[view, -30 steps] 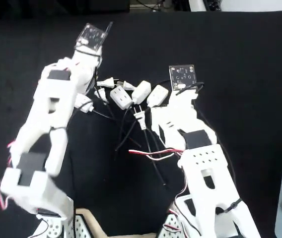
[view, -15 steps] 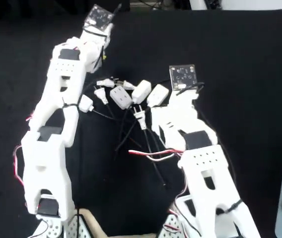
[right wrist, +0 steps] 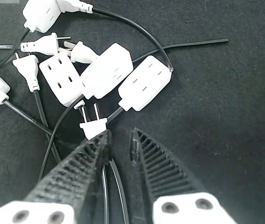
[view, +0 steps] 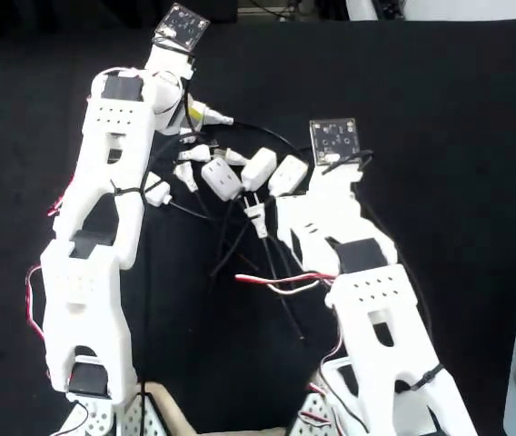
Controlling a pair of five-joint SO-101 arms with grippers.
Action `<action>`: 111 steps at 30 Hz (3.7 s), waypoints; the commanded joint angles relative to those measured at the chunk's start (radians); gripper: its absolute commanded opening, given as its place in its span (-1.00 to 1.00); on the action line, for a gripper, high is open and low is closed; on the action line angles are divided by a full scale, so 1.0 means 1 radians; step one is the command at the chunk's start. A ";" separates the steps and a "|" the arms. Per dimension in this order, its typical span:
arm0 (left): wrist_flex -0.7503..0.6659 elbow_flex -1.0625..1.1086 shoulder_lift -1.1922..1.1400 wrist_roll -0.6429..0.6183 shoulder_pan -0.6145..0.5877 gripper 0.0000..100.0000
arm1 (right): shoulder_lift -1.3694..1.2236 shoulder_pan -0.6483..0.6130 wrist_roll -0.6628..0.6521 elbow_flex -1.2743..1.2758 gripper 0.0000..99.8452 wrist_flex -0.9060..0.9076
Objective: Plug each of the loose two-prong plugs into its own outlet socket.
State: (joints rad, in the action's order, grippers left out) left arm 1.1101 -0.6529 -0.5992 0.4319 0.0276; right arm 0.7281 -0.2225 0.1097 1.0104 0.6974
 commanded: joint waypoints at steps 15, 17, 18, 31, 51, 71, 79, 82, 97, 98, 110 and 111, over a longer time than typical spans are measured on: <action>0.652 -0.599 0.025 -0.077 -0.082 -0.89 | 0.022 0.008 -0.002 -0.013 -0.85 -0.002; 0.652 -0.619 0.035 -0.121 -0.105 -0.88 | 0.016 0.003 -0.029 -0.024 -0.85 0.038; 0.652 -0.619 0.052 -0.132 -0.113 -0.87 | 0.004 -0.009 -0.038 -0.038 -0.85 0.060; 0.647 -0.157 0.529 -0.137 -0.113 -0.87 | -0.384 -0.097 -0.044 -0.196 -0.73 0.089; 0.178 1.058 1.344 -0.137 -0.122 -0.87 | -0.625 -0.141 -0.043 -0.229 -0.73 -0.164; 0.086 1.463 1.442 -0.137 -0.125 -0.87 | -0.648 -0.138 -0.051 -0.260 -0.98 -0.161; -0.012 1.573 1.442 -0.175 -0.225 -0.87 | -0.332 -0.140 -0.126 -0.259 -0.98 0.074; -0.060 1.626 1.442 -0.173 -0.252 -0.87 | -0.249 -0.138 -0.221 -0.259 -0.98 0.127; -0.178 1.768 1.442 -0.176 -0.254 -0.87 | -0.191 -0.141 -0.864 -0.259 -0.98 0.433; -0.190 1.782 1.442 -0.173 -0.255 -0.87 | -0.191 -0.141 -0.916 -0.259 -0.98 0.446; -0.199 1.821 1.442 -0.172 -0.255 -0.87 | -0.191 -0.153 -1.749 -0.125 -0.98 0.500; -0.199 1.821 1.442 -0.172 -0.255 -0.87 | -0.191 -0.153 -1.806 -0.113 -0.98 0.497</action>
State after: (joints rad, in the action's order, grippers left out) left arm 0.9275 1.1715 0.8216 0.2647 -0.2163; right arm 0.5086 -0.3652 -1.4784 0.8830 1.1945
